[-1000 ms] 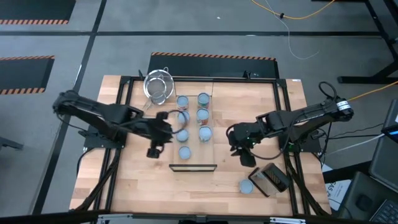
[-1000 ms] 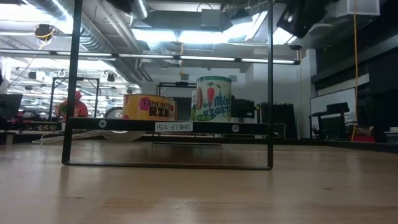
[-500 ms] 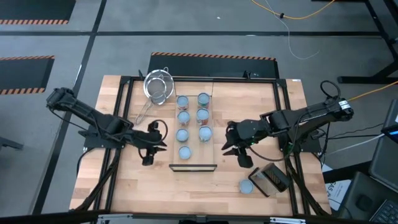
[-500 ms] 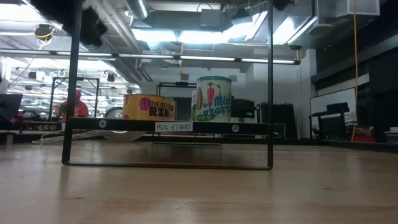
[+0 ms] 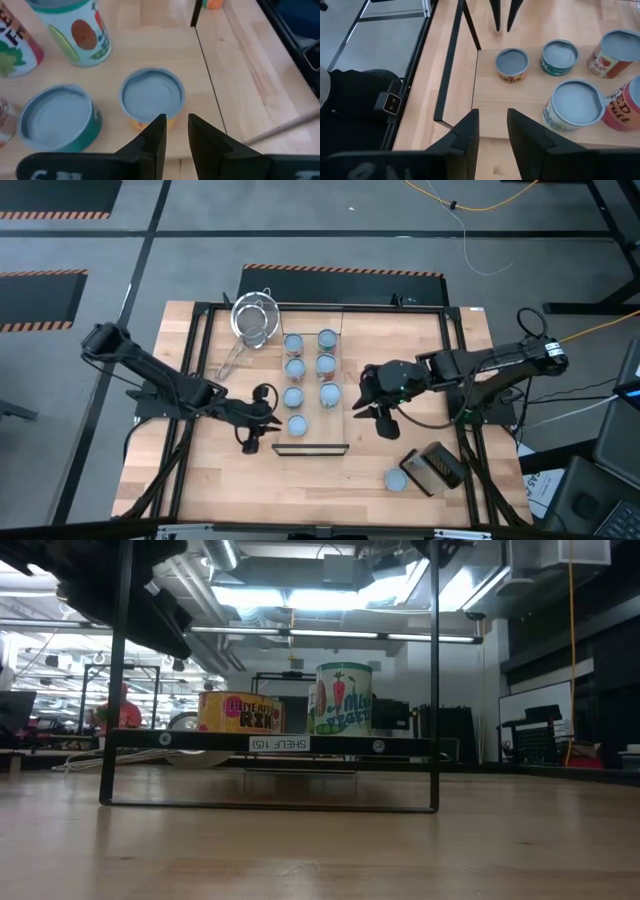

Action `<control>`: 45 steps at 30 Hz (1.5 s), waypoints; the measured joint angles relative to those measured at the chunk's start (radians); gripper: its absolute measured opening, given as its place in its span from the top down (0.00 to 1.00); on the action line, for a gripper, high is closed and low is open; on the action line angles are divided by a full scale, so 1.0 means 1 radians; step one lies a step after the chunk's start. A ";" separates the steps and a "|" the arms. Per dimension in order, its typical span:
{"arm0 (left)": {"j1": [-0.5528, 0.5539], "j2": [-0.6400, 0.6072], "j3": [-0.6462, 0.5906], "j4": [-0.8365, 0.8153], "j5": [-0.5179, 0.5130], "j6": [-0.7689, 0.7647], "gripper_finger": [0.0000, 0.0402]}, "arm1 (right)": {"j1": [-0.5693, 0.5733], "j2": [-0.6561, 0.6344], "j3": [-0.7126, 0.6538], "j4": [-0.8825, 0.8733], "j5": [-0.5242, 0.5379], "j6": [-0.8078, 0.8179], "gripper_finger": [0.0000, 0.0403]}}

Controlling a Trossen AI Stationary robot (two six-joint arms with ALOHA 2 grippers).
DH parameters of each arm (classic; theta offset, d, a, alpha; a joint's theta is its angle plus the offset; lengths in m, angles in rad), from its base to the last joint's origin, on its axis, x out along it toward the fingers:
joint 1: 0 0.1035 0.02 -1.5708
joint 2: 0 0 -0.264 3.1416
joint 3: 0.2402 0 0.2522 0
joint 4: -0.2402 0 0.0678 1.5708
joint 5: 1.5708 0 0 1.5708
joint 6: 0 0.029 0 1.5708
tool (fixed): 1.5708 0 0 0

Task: Pick and place cans onto a shelf
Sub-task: Put the canned pineapple rings on the shelf

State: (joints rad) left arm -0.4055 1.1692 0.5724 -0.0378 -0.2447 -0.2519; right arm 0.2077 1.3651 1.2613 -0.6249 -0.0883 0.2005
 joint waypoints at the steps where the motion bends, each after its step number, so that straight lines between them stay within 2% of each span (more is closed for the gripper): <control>1: 0.005 0.015 0.000 0.021 0.000 0.006 0.81 | 0.000 0.000 0.000 0.000 0.000 0.000 0.74; 3: 0.015 0.043 0.000 0.041 0.003 0.025 0.80 | 0.000 0.000 0.000 0.000 0.000 0.000 0.74; 8: 0.035 0.095 0.000 0.067 0.088 0.096 0.75 | 0.000 0.000 0.000 0.000 -0.001 0.005 0.74; 20: 0.037 0.122 0.000 0.130 0.085 0.466 0.74 | 0.000 0.001 0.000 0.000 -0.002 0.007 0.74; 29: 0.037 0.151 0.001 0.169 0.083 0.551 0.74 | 0.000 0.001 0.000 -0.001 -0.002 0.006 0.74; 40: 0.058 0.209 0.001 0.173 0.079 0.554 0.74 | 0.000 0.001 0.000 0.000 -0.002 0.007 0.74; 45: 0.074 0.208 0.001 0.173 0.105 0.553 0.77 | 0.000 0.001 0.000 -0.001 -0.002 0.007 0.74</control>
State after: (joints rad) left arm -0.3311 1.3769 0.5732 0.1349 -0.1394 0.3015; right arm 0.2077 1.3663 1.2613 -0.6254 -0.0898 0.2077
